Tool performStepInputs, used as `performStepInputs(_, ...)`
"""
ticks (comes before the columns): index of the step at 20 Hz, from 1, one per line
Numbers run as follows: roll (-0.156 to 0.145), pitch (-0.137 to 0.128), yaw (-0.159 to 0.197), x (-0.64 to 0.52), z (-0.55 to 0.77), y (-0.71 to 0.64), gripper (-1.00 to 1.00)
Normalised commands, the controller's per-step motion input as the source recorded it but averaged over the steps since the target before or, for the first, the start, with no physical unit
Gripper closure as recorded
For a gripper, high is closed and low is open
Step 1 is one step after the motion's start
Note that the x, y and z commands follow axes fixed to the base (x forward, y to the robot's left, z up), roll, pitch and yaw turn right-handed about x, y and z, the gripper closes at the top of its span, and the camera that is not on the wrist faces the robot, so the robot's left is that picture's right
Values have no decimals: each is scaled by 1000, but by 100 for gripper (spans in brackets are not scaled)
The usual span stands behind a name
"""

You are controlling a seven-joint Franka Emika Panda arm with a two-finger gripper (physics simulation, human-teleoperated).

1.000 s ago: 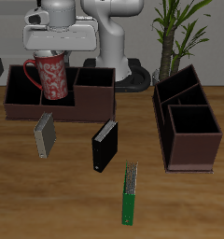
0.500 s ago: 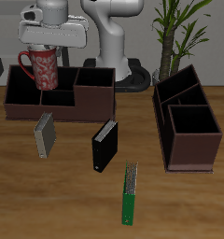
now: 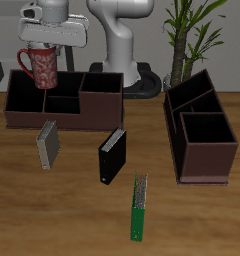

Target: Place the red mug into the back desk caddy's left compartment

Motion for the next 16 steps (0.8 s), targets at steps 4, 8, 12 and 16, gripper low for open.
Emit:
performStepInputs(4, -13, 4, 5, -263, 10, -237, 100)
performStepInputs(8, -22, 19, 7, -228, -67, -271, 100)
performStepInputs(12, 58, 8, 26, -215, -50, -216, 100)
performStepInputs(16, 3, 38, -10, -145, -62, -324, 100)
